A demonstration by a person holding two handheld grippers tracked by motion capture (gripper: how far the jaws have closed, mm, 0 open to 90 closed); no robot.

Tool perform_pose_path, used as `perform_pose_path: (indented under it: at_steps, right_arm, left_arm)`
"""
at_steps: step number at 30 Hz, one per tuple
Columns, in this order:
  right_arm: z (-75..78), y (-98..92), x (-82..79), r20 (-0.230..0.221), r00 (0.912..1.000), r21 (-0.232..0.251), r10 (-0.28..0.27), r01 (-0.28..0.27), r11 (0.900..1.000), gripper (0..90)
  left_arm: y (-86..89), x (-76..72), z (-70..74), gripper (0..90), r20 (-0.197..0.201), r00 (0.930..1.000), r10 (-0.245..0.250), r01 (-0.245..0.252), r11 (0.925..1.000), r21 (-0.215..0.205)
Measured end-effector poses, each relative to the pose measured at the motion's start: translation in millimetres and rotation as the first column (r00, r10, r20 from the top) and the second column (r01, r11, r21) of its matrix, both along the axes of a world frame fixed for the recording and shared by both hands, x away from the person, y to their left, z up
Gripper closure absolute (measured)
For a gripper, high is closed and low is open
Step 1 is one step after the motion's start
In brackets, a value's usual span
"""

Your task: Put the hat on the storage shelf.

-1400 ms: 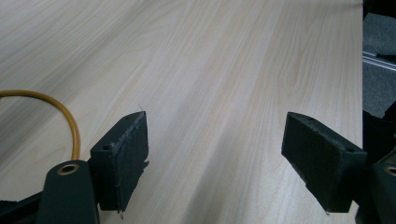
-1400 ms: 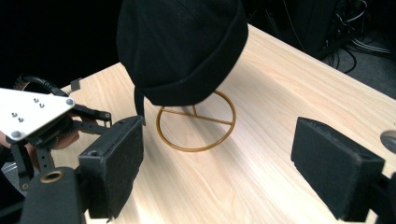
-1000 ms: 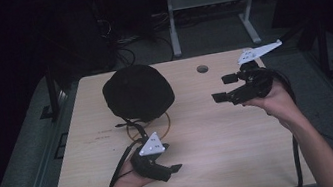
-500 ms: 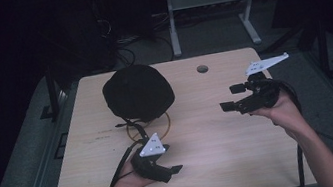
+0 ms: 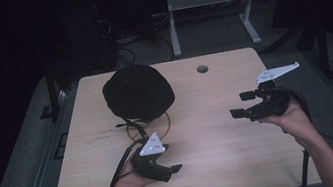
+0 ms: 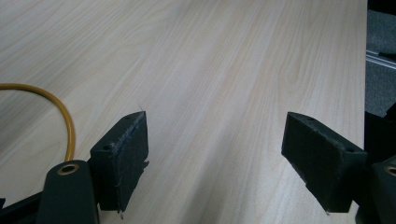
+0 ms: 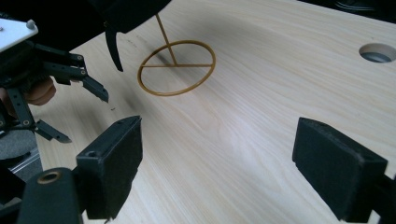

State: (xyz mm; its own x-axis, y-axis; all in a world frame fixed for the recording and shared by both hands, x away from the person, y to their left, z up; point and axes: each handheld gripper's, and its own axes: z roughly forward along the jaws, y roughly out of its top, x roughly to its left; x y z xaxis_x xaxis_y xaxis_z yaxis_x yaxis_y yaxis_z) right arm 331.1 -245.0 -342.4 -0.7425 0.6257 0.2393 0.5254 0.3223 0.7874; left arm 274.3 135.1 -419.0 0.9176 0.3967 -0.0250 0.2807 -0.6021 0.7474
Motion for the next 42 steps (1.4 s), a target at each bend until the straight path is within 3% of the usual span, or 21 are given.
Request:
perform_pose_path:
  at_steps: [30, 32, 42]
  right_arm:
    - [-50.6, -41.2, -32.6, -0.057, 0.9962, -0.005, -0.065, 0.065, 0.998, 15.7]
    - [-53.7, -43.9, -35.6, -0.065, 0.9954, 0.003, -0.070, 0.071, 0.997, 15.7]
    - [-70.3, -59.2, -51.5, -0.082, 0.9923, 0.017, -0.092, 0.094, 0.995, 15.7]
  left_arm:
    - [-1.2, -0.3, -3.2, 22.8, -0.017, 0.9998, 0.005, -0.005, 1.0000, -0.005]
    - [-1.4, 0.6, -3.4, 22.8, -0.009, 0.9999, -0.008, 0.008, 0.9999, 0.010]
    - [-3.4, -1.0, -3.5, 22.8, -0.013, 0.9999, -0.001, 0.001, 1.0000, 0.002]
